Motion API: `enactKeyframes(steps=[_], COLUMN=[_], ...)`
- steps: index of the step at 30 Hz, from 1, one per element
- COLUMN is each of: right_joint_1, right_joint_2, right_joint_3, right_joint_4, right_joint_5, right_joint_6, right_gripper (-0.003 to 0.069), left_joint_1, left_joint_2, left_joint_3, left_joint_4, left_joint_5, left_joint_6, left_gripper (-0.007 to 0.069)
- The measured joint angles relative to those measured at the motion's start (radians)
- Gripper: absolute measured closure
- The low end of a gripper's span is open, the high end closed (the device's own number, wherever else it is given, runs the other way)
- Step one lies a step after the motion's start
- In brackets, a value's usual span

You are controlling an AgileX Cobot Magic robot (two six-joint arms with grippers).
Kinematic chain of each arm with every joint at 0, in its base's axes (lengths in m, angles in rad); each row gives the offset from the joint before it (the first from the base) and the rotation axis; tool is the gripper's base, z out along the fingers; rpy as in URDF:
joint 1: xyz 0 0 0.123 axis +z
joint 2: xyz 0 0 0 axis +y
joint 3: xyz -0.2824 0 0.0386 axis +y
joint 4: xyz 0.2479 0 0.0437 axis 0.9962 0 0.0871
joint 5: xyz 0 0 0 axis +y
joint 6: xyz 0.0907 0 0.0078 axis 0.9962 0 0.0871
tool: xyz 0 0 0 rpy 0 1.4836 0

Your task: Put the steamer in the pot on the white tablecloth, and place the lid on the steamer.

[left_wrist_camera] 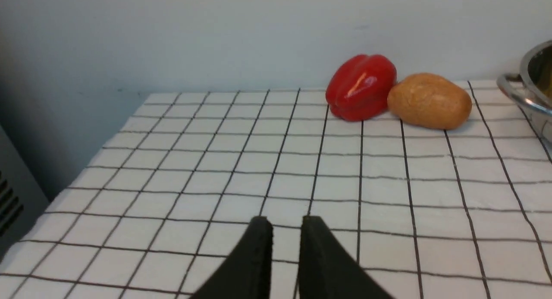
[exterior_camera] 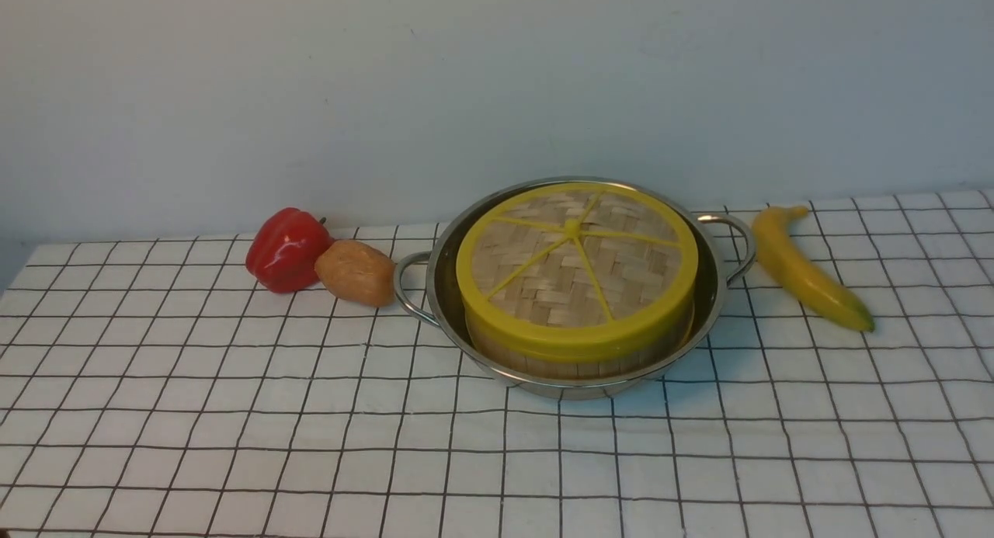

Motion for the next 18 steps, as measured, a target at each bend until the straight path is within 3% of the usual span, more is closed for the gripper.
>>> enactKeyframes(steps=[5,18], right_joint_1=[0.000,0.000], right_joint_2=[0.000,0.000], right_joint_3=[0.000,0.001], right_joint_4=[0.000,0.000], right_joint_5=[0.000,-0.001], right_joint_6=[0.000,0.004], right_gripper=[0.0508,0.0475], left_joint_1=[-0.052,-0.052], left_joint_2=[0.000,0.000], left_joint_3=[0.053,0.060], left_joint_4=[0.000,-0.004], left_joint_5=[-0.015,-0.040], left_joint_6=[0.000,0.000], left_gripper=[0.0527,0.0501])
